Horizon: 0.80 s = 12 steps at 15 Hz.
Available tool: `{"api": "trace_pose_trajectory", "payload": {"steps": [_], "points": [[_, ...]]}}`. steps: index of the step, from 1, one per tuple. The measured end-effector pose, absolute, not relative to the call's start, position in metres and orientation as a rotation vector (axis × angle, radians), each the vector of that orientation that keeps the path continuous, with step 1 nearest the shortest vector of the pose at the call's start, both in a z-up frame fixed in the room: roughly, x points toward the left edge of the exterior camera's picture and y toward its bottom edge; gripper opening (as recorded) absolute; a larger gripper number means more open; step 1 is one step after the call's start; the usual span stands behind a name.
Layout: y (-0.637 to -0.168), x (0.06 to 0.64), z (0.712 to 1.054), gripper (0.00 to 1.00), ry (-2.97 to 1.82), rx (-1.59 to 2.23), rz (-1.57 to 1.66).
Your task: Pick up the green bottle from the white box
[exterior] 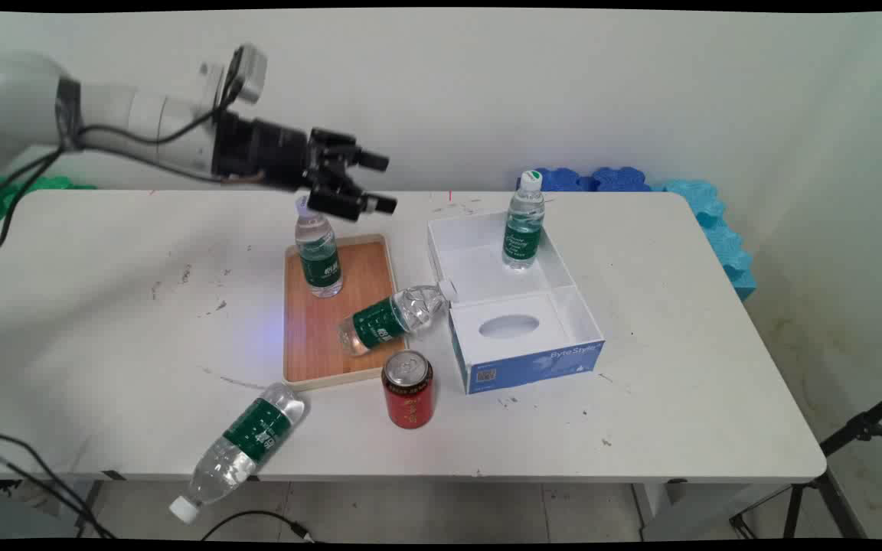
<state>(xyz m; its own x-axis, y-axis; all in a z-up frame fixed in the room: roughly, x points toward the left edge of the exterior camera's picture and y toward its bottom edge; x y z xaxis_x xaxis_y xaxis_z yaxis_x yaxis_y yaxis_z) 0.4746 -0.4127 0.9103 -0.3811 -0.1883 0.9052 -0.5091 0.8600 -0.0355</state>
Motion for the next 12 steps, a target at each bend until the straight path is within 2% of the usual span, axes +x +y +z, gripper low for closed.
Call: {"api": "trace_pose_trajectory", "payload": {"steps": [4,6,12], "points": [[-0.450,0.447,0.948,1.00,-1.988,0.503,0.408],[-0.467,0.433,0.955,1.00,-2.002,0.509,0.415],[-0.517,0.385,0.951,1.00,-2.081,0.546,0.387]]}}
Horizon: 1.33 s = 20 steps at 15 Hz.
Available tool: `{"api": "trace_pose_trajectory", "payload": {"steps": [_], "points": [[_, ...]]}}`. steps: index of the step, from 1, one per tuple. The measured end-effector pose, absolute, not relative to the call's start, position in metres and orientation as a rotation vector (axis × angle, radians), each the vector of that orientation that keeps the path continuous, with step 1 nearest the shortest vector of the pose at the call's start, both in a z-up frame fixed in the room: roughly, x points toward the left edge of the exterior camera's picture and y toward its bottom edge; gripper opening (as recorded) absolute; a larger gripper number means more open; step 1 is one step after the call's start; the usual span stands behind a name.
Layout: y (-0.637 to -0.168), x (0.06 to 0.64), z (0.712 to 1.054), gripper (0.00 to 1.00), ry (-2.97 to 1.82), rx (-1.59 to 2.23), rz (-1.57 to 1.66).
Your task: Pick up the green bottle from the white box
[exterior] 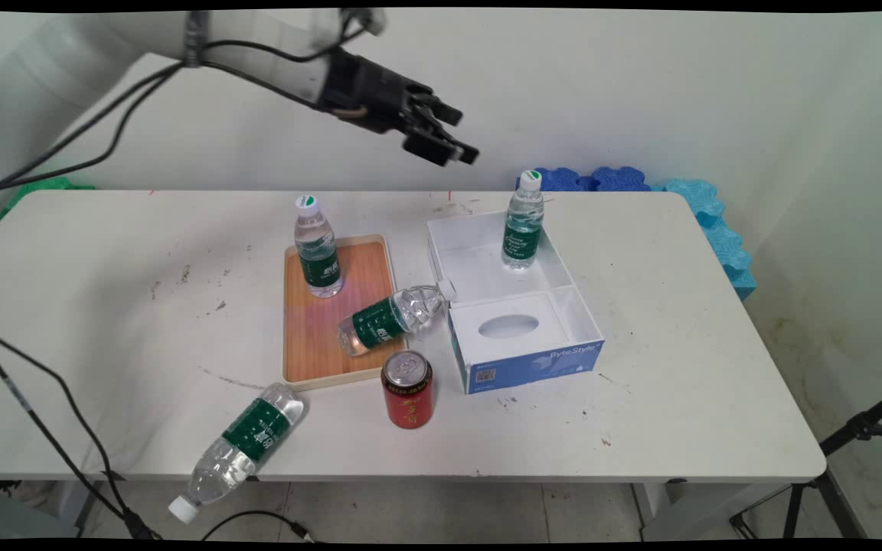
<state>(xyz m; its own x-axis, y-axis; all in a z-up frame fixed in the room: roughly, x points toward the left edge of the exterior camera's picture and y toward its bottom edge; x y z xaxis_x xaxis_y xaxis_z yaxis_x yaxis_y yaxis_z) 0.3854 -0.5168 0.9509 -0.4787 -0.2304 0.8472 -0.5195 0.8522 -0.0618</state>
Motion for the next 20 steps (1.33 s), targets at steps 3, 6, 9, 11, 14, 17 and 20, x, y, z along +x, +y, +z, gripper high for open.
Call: {"api": "trace_pose_trajectory", "payload": {"steps": [3,6,9,11,14,17,20], "points": [[-0.535,0.362,0.934,1.00,-2.134,0.573,0.339],[-0.549,0.343,0.919,1.00,-2.169,0.588,0.295],[-0.562,0.329,0.907,1.00,-2.192,0.597,0.275],[-0.569,0.322,0.901,1.00,-2.202,0.604,0.267],[-0.579,0.313,0.891,1.00,-2.215,0.616,0.259],[-0.589,0.302,0.882,1.00,-2.215,0.620,0.257],[-0.597,0.295,0.877,0.00,-2.208,0.625,0.263]]}}
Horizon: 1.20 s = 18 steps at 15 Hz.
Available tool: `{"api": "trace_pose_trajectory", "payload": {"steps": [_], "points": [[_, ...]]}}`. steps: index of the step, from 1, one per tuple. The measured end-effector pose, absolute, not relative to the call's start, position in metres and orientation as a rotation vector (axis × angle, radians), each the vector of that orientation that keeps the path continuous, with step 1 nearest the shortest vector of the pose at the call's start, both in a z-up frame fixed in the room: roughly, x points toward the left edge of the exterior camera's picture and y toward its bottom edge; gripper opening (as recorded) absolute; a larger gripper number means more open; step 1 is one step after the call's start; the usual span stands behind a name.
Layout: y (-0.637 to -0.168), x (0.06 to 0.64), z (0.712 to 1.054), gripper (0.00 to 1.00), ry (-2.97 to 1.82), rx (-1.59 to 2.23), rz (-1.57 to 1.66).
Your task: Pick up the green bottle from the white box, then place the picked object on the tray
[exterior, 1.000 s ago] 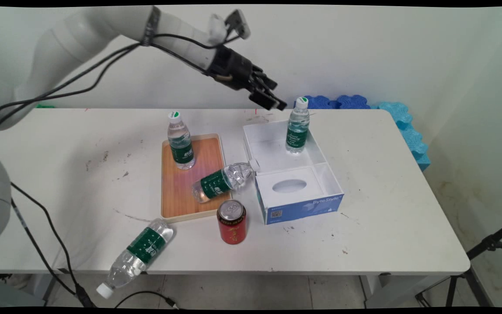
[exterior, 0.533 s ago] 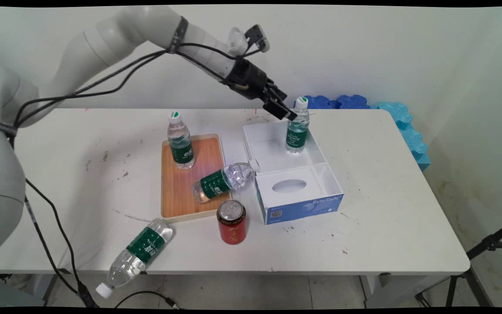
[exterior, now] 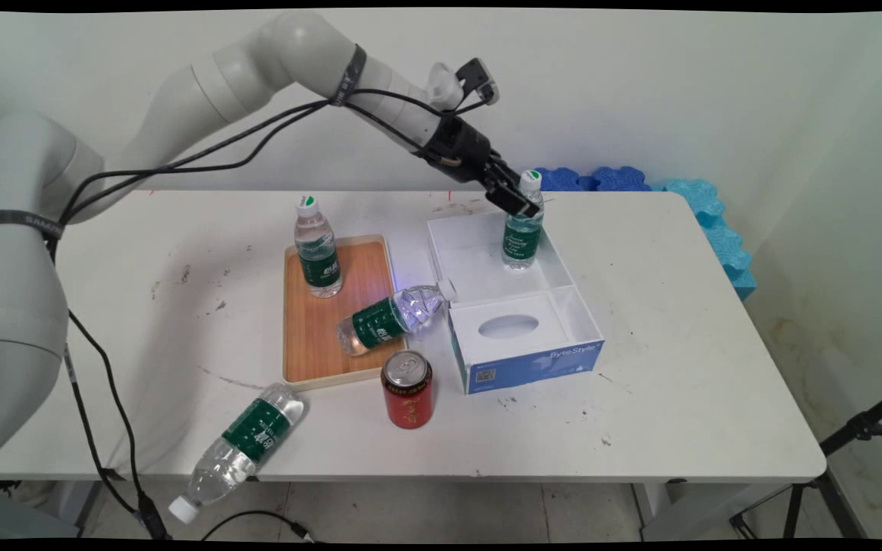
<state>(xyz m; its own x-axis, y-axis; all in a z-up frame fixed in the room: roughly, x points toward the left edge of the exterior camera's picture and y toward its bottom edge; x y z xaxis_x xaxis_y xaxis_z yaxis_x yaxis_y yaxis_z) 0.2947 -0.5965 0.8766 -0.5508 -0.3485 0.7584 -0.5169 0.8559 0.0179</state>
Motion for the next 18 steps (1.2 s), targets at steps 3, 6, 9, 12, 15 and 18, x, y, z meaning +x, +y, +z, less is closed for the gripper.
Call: {"api": "trace_pose_trajectory", "payload": {"steps": [3,6,9,12,15,18], "points": [[-0.602,0.290,0.873,0.00,-2.204,0.630,0.273],[-0.602,0.289,0.873,0.00,-2.203,0.629,0.285],[-0.600,0.291,0.881,0.00,-2.193,0.623,0.301],[-0.593,0.300,0.901,0.00,-2.162,0.612,0.325],[-0.579,0.316,0.927,0.00,-2.127,0.597,0.344],[-0.561,0.338,0.950,0.00,-2.103,0.579,0.354]]}}
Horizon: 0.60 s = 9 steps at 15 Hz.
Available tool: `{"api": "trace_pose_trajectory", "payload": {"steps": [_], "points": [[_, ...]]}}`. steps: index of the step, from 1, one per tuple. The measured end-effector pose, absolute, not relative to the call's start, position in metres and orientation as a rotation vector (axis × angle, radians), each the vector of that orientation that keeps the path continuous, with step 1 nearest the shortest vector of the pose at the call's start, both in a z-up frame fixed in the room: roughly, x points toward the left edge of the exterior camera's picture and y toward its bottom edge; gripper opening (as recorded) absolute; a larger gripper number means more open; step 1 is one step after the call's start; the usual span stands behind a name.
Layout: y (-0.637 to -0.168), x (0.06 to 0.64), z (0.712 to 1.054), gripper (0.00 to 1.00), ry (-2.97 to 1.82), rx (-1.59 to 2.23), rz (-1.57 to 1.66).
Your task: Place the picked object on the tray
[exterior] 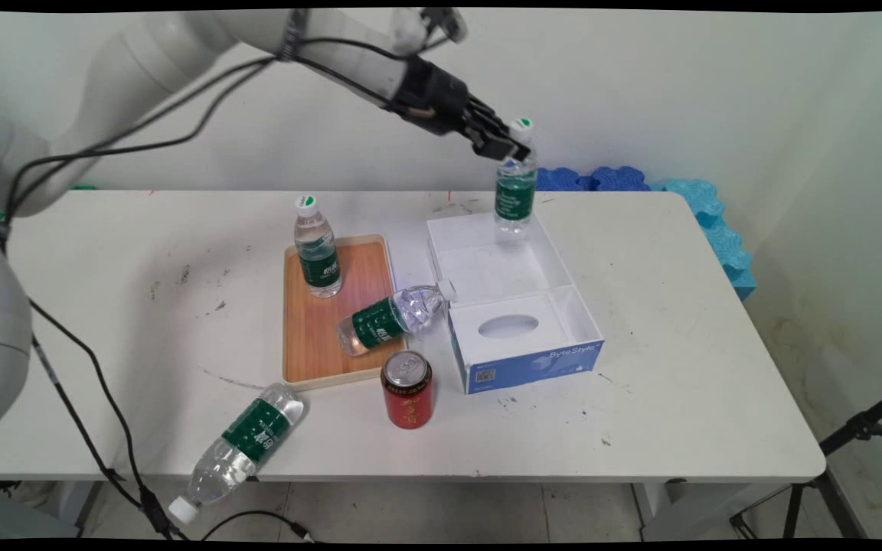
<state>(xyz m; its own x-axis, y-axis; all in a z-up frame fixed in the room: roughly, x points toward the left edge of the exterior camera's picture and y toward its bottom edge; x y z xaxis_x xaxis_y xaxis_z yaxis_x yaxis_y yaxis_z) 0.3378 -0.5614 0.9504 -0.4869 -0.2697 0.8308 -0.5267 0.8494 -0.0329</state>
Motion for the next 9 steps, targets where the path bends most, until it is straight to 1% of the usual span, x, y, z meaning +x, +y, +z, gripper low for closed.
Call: {"api": "trace_pose_trajectory", "payload": {"steps": [4,9], "points": [[-0.531,0.385,0.974,0.00,-2.097,0.564,0.350],[-0.496,0.439,0.980,0.00,-2.115,0.555,0.320]]}}
